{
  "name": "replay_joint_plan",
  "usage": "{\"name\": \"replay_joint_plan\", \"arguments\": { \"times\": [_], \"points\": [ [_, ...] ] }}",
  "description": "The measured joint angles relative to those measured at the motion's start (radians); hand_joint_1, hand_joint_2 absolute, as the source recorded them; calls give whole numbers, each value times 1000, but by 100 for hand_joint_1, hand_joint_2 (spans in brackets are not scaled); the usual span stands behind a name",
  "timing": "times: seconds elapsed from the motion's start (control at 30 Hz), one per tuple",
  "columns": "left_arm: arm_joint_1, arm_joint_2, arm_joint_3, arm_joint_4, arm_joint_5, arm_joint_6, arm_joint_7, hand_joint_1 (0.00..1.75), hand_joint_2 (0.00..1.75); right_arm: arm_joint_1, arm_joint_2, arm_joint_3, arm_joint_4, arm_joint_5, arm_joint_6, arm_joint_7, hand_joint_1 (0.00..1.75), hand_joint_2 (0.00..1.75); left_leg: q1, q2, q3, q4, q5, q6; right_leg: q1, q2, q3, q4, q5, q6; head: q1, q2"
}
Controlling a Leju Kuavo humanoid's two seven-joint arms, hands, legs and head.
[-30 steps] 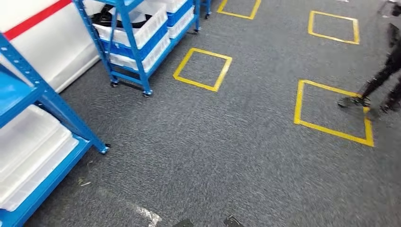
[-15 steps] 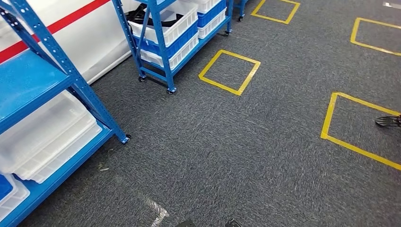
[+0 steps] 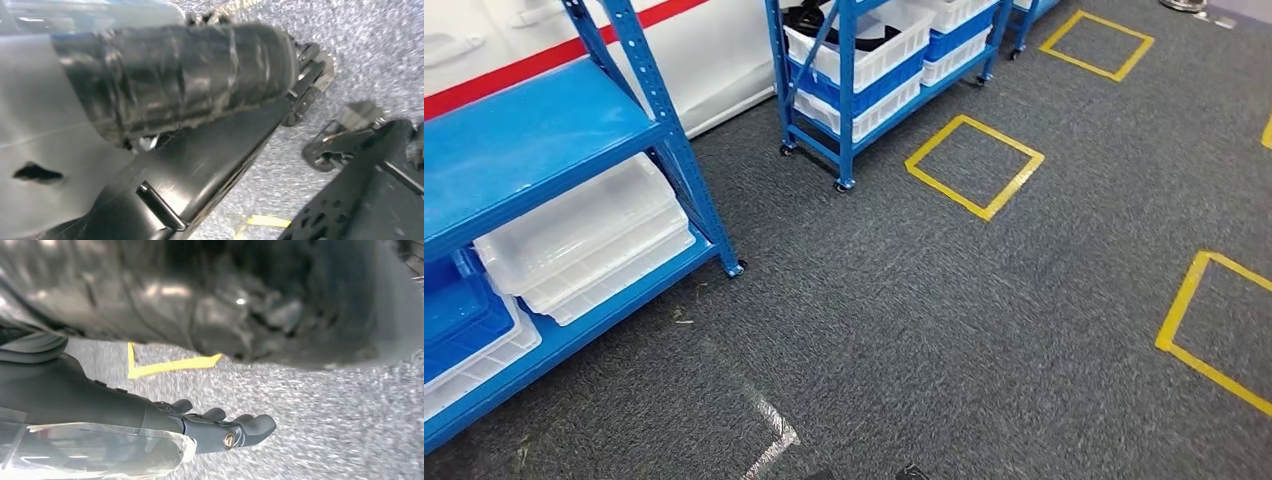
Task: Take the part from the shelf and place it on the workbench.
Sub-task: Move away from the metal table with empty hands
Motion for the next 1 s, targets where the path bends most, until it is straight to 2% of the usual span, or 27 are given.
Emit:
{"name": "replay_joint_plan", "arguments": {
  "times": [0.03,0.07,0.1,0.13,0.17,0.23,0.27,0.3,0.33,0.37,0.43,0.5,0.53,0.57,0.6,0.63,0.67,0.73,0.77,0.8,0.87,0.9,1.0],
  "points": [
    [0,-1,-1,0,-1,-1,0,0,0,2,0,0,0,0,0,0,0,0,0,-14,0,0,0,2,-1,10,-36,67,-22,3,1,0],
    [0,-1,-1,0,-1,-3,2,0,0,3,0,0,0,0,1,0,0,0,0,-30,0,1,0,3,-1,14,-62,111,-28,6,1,0],
    [0,-2,-1,0,-2,-5,4,0,0,4,0,1,0,0,1,0,0,0,1,-46,0,3,0,3,-2,16,-73,119,-16,7,1,0],
    [0,-2,-1,0,-3,-7,6,0,0,5,0,1,0,0,1,0,0,0,2,-61,0,6,-1,2,-3,19,-63,86,15,8,1,0],
    [0,-2,-1,0,-3,-9,9,0,0,4,0,1,0,0,1,0,0,0,3,-75,0,10,-2,0,-5,27,-36,22,55,8,1,0],
    [-2,-2,-1,0,-4,-11,13,0,0,2,-1,1,0,0,1,0,0,0,4,-99,-5,22,-7,-9,-9,65,18,-104,105,7,1,0],
    [-2,-2,-1,0,-5,-12,15,0,0,1,-1,2,0,0,2,0,0,0,4,-108,-9,26,-9,-15,-10,78,32,-138,113,5,2,0],
    [-2,-2,-1,0,-5,-12,16,0,0,0,-1,2,0,0,2,0,0,0,4,-116,-13,28,-10,-21,-9,84,36,-149,112,1,2,0],
    [-2,-2,-1,0,-5,-12,17,0,0,-1,-1,3,0,0,2,0,0,0,5,-124,-18,27,-9,-28,-7,75,37,-151,114,-5,2,0],
    [-1,-2,-2,0,-6,-12,17,0,0,-1,-1,3,0,0,2,0,0,0,6,-126,-21,28,-9,-34,-7,65,40,-154,116,-12,2,0],
    [-1,-1,-2,0,-6,-12,18,0,0,-2,-1,5,-1,0,2,0,0,0,6,-96,-38,61,-33,-44,-9,45,47,-164,122,-25,-3,0],
    [-4,-1,-2,1,-6,-12,18,0,0,-2,-2,8,-1,0,2,0,0,0,8,-49,-87,171,-96,-55,-8,21,49,-168,124,-33,-8,0],
    [-6,-1,-2,1,-7,-12,18,0,0,-1,-2,10,-1,0,3,0,0,0,10,-38,-119,238,-127,-60,-6,8,50,-168,122,-36,-10,0],
    [-8,-1,-2,1,-8,-13,20,0,0,0,-2,11,-1,0,4,0,0,0,13,-33,-142,287,-143,-63,-5,-6,50,-167,121,-36,-9,0],
    [-9,-1,-2,1,-9,-15,23,0,0,0,-2,13,-1,0,5,0,0,0,14,-30,-149,304,-142,-66,-4,-19,50,-166,119,-36,-10,0],
    [-10,-1,-2,1,-11,-18,27,0,0,-1,-3,15,-1,0,7,0,0,0,16,-26,-137,283,-123,-67,-4,-30,51,-165,116,-35,-10,0],
    [-11,-1,-2,1,-13,-21,31,0,0,-2,-3,17,-1,0,9,-1,0,0,16,-15,-107,227,-91,-66,-4,-40,53,-163,113,-33,-10,0],
    [-12,0,-2,1,-15,-28,38,0,0,-4,-3,21,-1,0,12,-3,0,0,12,26,-38,95,-39,-58,-1,-57,59,-160,105,-26,-10,0],
    [-13,0,-2,1,-16,-30,40,0,0,-4,-3,22,-1,0,12,-5,0,0,9,41,-17,53,-26,-52,2,-65,61,-159,102,-21,-9,0],
    [-14,0,-2,1,-16,-31,41,0,0,-4,-3,24,-1,0,13,-7,0,0,5,46,-9,35,-25,-45,5,-73,63,-159,100,-17,-9,0],
    [-14,1,-2,1,-17,-32,42,0,0,-7,-2,27,-2,0,13,-10,0,0,4,25,-9,31,-22,-31,6,-89,67,-160,95,-8,-8,0],
    [-14,2,-2,2,-17,-33,43,0,0,-8,-2,28,-2,0,13,-10,0,0,5,14,-6,26,-20,-25,4,-82,66,-154,89,-2,-8,0],
    [-17,3,-3,3,-18,-33,46,0,0,-12,-3,30,-4,0,13,-12,0,0,11,-9,3,14,-13,-9,-2,-16,36,-80,41,10,0,0]
  ]
}}
